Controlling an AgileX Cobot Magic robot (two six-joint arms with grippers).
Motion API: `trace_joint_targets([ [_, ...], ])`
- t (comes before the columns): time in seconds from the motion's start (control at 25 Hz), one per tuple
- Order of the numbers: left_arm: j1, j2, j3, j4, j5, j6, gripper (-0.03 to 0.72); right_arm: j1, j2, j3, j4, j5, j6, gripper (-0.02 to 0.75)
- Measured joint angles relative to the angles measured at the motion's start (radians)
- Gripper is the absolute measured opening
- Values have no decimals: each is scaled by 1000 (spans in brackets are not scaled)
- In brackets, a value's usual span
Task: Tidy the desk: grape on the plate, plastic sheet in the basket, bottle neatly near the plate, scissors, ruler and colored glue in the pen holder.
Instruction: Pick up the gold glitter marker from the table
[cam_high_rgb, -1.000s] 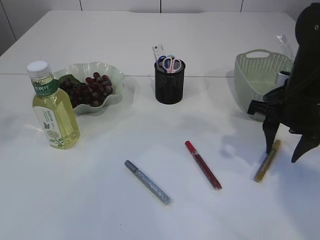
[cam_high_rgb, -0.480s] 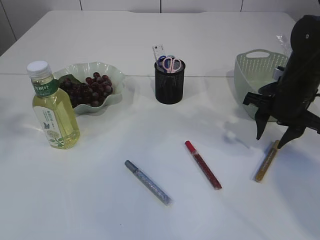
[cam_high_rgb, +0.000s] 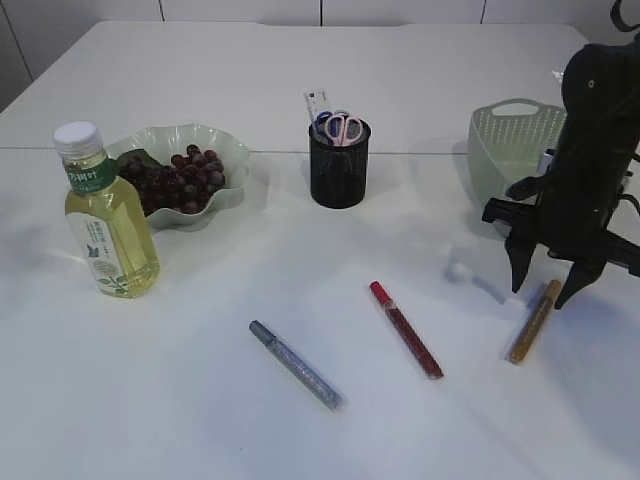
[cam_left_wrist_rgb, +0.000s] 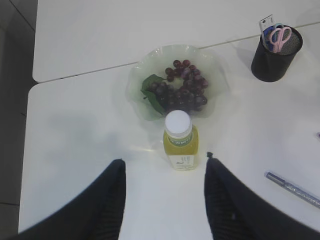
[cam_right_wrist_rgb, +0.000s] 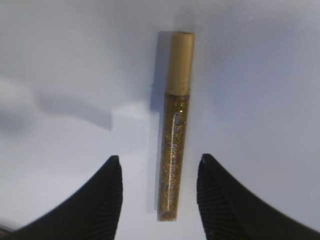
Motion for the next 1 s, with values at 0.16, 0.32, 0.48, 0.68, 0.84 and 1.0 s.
trace_joint_targets([
  [0.16,0,5,0,7,0,0,371,0,2,0,-14,8,44,367],
  [0.32,0,5,0,7,0,0,371,0,6,0,-17,8,78,367],
  [0.48,0,5,0,7,0,0,371,0,17,-2,-30,10,84,367],
  [0.68,0,5,0,7,0,0,371,-1,52,-2,-31,24,86,367],
  [0.84,0,5,0,7,0,0,371,-1,64,-4,-31,27,86,367],
  [1.0,0,5,0,9,0,0,371,-1,66,-4,-31,14,86,367],
])
